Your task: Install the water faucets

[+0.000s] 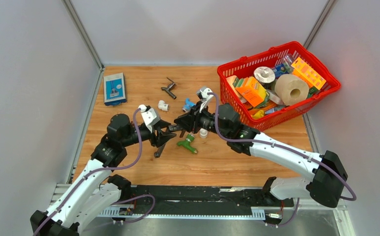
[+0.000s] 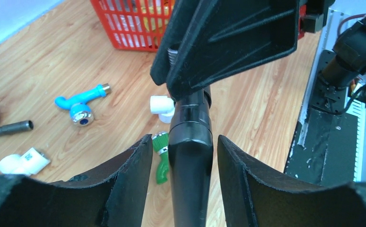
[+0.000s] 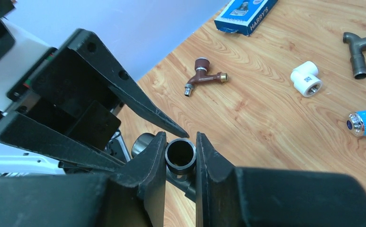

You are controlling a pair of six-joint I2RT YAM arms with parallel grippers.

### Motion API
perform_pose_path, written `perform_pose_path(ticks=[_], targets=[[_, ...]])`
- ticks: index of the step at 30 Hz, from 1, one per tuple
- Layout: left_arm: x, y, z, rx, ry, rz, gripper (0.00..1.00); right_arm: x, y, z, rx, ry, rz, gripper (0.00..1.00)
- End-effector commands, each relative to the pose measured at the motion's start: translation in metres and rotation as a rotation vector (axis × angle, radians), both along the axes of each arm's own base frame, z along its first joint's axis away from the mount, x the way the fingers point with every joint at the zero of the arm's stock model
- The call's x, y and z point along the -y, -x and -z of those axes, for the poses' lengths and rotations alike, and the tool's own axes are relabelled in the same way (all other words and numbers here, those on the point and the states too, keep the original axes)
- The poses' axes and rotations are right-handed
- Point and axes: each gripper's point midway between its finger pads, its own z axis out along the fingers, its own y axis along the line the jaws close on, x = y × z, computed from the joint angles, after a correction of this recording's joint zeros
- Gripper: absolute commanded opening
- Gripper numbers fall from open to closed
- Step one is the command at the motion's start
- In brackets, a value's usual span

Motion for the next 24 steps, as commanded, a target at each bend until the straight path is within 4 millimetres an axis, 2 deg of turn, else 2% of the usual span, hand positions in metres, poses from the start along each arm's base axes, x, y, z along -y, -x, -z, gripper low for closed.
perform_pose_path(ticks=[1,7,11,16,18,21,23,24], targets=[[0.012,0.009,-0.005,0.040,0.021,0.080,0.61,0.006,0.007,-0.069,0.063,-0.222,0.001,0.00],[0.016,0.012,-0.004,0.056,0.013,0.097,0.60,0.010,0.011,-0.077,0.066,-0.253,-0.006,0.00],[0.015,0.010,-0.003,0.057,0.008,0.082,0.54,0.010,0.013,-0.079,0.059,-0.268,-0.012,0.00],[0.013,0.006,-0.003,0.057,0.003,0.060,0.39,0.010,0.013,-0.077,0.050,-0.271,-0.011,0.00],[0.013,0.006,-0.003,0.059,0.000,0.059,0.29,0.008,0.015,-0.078,0.051,-0.272,-0.022,0.00],[0.013,0.007,-0.004,0.059,0.000,0.059,0.06,0.008,0.014,-0.076,0.049,-0.269,-0.023,0.00],[0.013,0.006,-0.005,0.061,0.002,0.056,0.04,0.007,0.015,-0.076,0.048,-0.270,-0.026,0.00],[0.013,0.006,-0.005,0.058,0.002,0.054,0.07,0.008,0.014,-0.075,0.047,-0.267,-0.023,0.00]])
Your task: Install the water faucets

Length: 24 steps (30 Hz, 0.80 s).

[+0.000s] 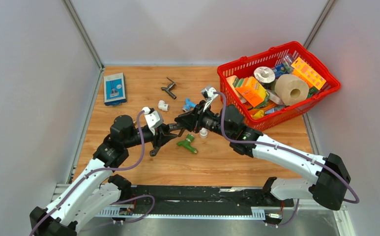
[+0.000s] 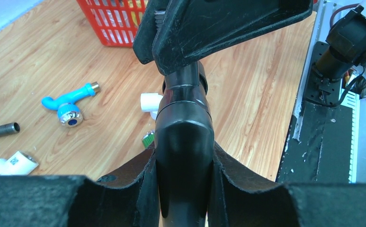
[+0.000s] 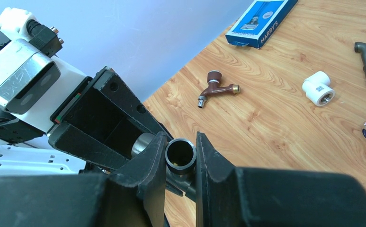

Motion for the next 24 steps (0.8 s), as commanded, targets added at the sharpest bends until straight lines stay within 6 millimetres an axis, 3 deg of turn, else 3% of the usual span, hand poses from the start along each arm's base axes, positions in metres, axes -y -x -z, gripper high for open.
perform_pose_path(ticks=[1,5,8,13,24], targets=[[0.003,-0.002,-0.014,0.053,0.020,0.013,0.18,0.002,0.008,-0.053,0.062,-0.165,-0.024,0.00],[0.007,-0.002,-0.022,0.058,0.059,0.018,0.52,0.000,0.009,-0.052,0.057,-0.172,-0.037,0.00],[0.009,-0.004,-0.029,0.045,0.102,0.007,0.59,-0.002,0.009,-0.050,0.054,-0.170,-0.041,0.00],[0.014,-0.008,-0.039,0.054,0.149,0.006,0.64,-0.004,0.010,-0.049,0.052,-0.174,-0.048,0.00],[0.020,-0.012,-0.044,0.026,0.210,0.011,0.61,-0.006,0.012,-0.045,0.051,-0.167,-0.046,0.00]])
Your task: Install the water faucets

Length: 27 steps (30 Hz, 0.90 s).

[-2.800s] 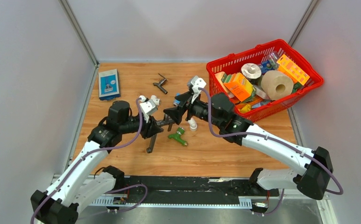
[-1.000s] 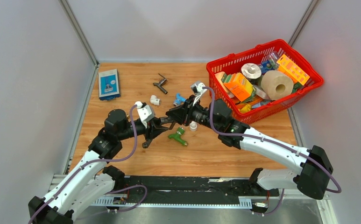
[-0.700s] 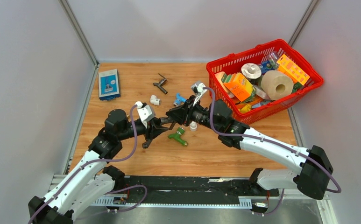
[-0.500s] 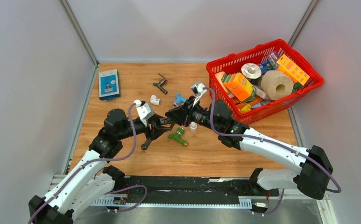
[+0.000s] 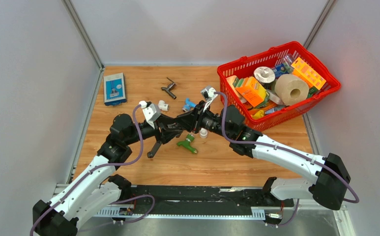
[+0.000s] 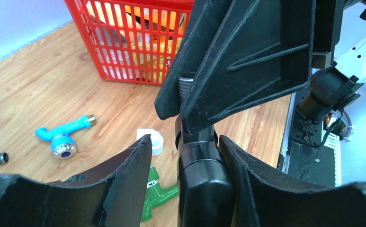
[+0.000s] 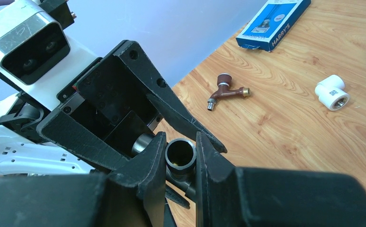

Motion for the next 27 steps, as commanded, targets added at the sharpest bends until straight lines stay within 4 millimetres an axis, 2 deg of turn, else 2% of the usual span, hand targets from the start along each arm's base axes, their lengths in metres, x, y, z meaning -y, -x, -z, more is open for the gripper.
perform_pose_path(ticks=[1,3,5,7,8,10,13,16,17,19,21,23,25,27], targets=[[0.004,0.001,-0.015,0.030,0.052,0.018,0.60,-0.003,0.007,-0.040,0.055,-0.131,-0.021,0.00],[0.004,0.000,-0.014,0.023,0.051,0.014,0.57,-0.003,0.007,-0.040,0.058,-0.132,-0.018,0.00],[0.004,0.000,-0.012,0.018,0.054,0.013,0.50,-0.004,0.007,-0.039,0.058,-0.127,-0.019,0.00],[0.003,-0.001,-0.013,0.015,0.054,0.005,0.34,-0.005,0.007,-0.037,0.056,-0.124,-0.018,0.00],[0.004,-0.001,-0.010,0.003,0.050,0.003,0.18,-0.005,0.006,-0.035,0.053,-0.120,-0.016,0.00],[0.002,-0.002,-0.010,-0.009,0.050,-0.010,0.00,-0.005,0.006,-0.034,0.056,-0.115,-0.012,0.00],[-0.002,-0.004,-0.009,-0.025,0.044,-0.046,0.00,-0.003,0.002,-0.031,0.059,-0.095,0.007,0.00],[-0.008,-0.006,0.000,-0.059,0.015,-0.087,0.00,-0.001,-0.002,-0.030,0.067,-0.063,0.028,0.20],[-0.010,-0.004,0.001,-0.068,0.021,-0.090,0.00,0.001,-0.002,-0.030,0.072,-0.056,0.034,0.31],[-0.014,-0.005,0.003,-0.080,0.029,-0.129,0.00,0.005,-0.005,-0.033,0.084,-0.049,0.058,0.60],[-0.020,-0.005,0.007,-0.074,0.002,-0.155,0.00,0.009,-0.007,-0.037,0.103,-0.038,0.081,0.81],[-0.028,-0.005,0.013,-0.076,-0.044,-0.184,0.00,0.015,-0.011,-0.041,0.131,-0.011,0.108,0.97],[-0.036,-0.004,0.016,-0.087,-0.097,-0.216,0.00,0.021,-0.018,-0.040,0.146,0.042,0.151,1.00],[-0.045,-0.004,0.016,-0.079,-0.152,-0.243,0.00,0.033,-0.029,-0.029,0.141,0.134,0.213,1.00]])
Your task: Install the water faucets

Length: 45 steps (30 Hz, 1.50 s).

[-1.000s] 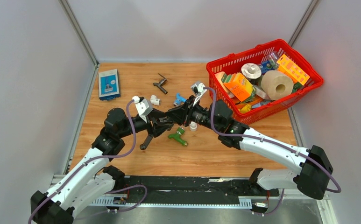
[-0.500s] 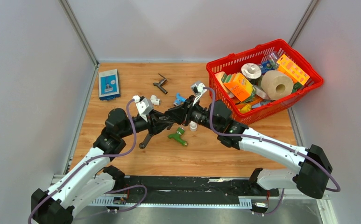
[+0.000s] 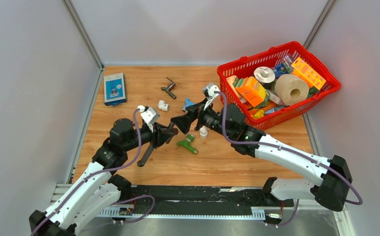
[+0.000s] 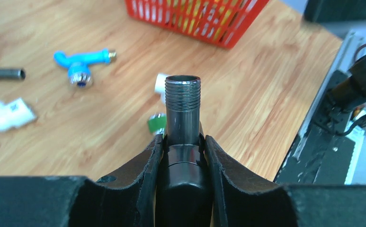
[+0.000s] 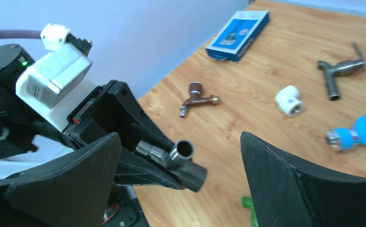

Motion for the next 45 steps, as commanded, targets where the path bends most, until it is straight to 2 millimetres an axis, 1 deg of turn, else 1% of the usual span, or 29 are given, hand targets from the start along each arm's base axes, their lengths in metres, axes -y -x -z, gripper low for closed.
perform_pose_path(ticks=[1,3,5,7,8,9,13,15,17,18,19,21,22,23,24,25,27,31,36,38,42,43,45], targets=[[-0.022,-0.005,-0.019,0.061,-0.097,-0.088,0.00,0.030,-0.024,-0.018,0.066,0.120,0.144,1.00],[-0.032,-0.007,-0.018,0.065,-0.140,-0.126,0.00,0.038,-0.030,0.005,0.029,0.256,0.141,1.00],[-0.039,-0.009,-0.012,0.065,-0.167,-0.152,0.00,0.046,-0.035,0.023,-0.004,0.335,0.152,1.00],[-0.043,-0.009,-0.010,0.072,-0.172,-0.157,0.00,0.051,-0.037,0.040,-0.019,0.389,0.140,1.00],[-0.042,-0.009,-0.011,0.082,-0.165,-0.151,0.00,0.055,-0.039,0.049,-0.037,0.415,0.144,1.00],[-0.043,-0.009,-0.008,0.079,-0.165,-0.154,0.00,0.059,-0.043,0.060,-0.057,0.446,0.151,1.00],[-0.045,-0.007,-0.012,0.108,-0.142,-0.155,0.00,0.077,-0.059,0.105,-0.143,0.597,0.212,1.00],[-0.049,-0.006,-0.015,0.136,-0.130,-0.175,0.00,0.079,-0.065,0.123,-0.158,0.656,0.226,0.98],[-0.052,-0.003,-0.022,0.173,-0.110,-0.190,0.00,0.076,-0.068,0.139,-0.185,0.703,0.214,0.96],[-0.056,-0.004,-0.022,0.179,-0.110,-0.211,0.00,0.073,-0.071,0.146,-0.196,0.723,0.209,0.94],[-0.058,-0.002,-0.023,0.188,-0.107,-0.221,0.00,0.072,-0.075,0.153,-0.207,0.745,0.213,0.90],[-0.063,-0.002,-0.025,0.204,-0.104,-0.248,0.00,0.070,-0.081,0.168,-0.235,0.787,0.218,0.87],[-0.064,-0.001,-0.026,0.207,-0.100,-0.247,0.00,0.071,-0.084,0.176,-0.251,0.807,0.221,0.84],[-0.064,0.000,-0.028,0.213,-0.095,-0.247,0.00,0.071,-0.086,0.184,-0.269,0.831,0.218,0.78],[-0.064,0.001,-0.031,0.220,-0.090,-0.248,0.00,0.070,-0.088,0.192,-0.284,0.853,0.218,0.77],[-0.065,0.002,-0.030,0.219,-0.091,-0.246,0.00,0.071,-0.089,0.204,-0.307,0.880,0.218,0.74],[-0.066,0.002,-0.029,0.218,-0.093,-0.255,0.00,0.070,-0.090,0.217,-0.335,0.912,0.203,0.70],[-0.067,0.003,-0.029,0.233,-0.109,-0.245,0.00,0.072,-0.090,0.237,-0.377,0.966,0.191,0.66],[-0.065,0.005,-0.030,0.241,-0.112,-0.226,0.00,0.080,-0.095,0.250,-0.395,1.015,0.225,0.64],[-0.064,0.006,-0.030,0.242,-0.112,-0.221,0.00,0.082,-0.096,0.253,-0.400,1.023,0.230,0.59],[-0.063,0.006,-0.028,0.240,-0.116,-0.210,0.00,0.085,-0.094,0.258,-0.413,1.040,0.222,0.52],[-0.063,0.006,-0.029,0.242,-0.115,-0.207,0.00,0.085,-0.093,0.259,-0.414,1.042,0.218,0.50],[-0.061,0.007,-0.029,0.242,-0.115,-0.197,0.00,0.085,-0.092,0.257,-0.412,1.042,0.215,0.40]])
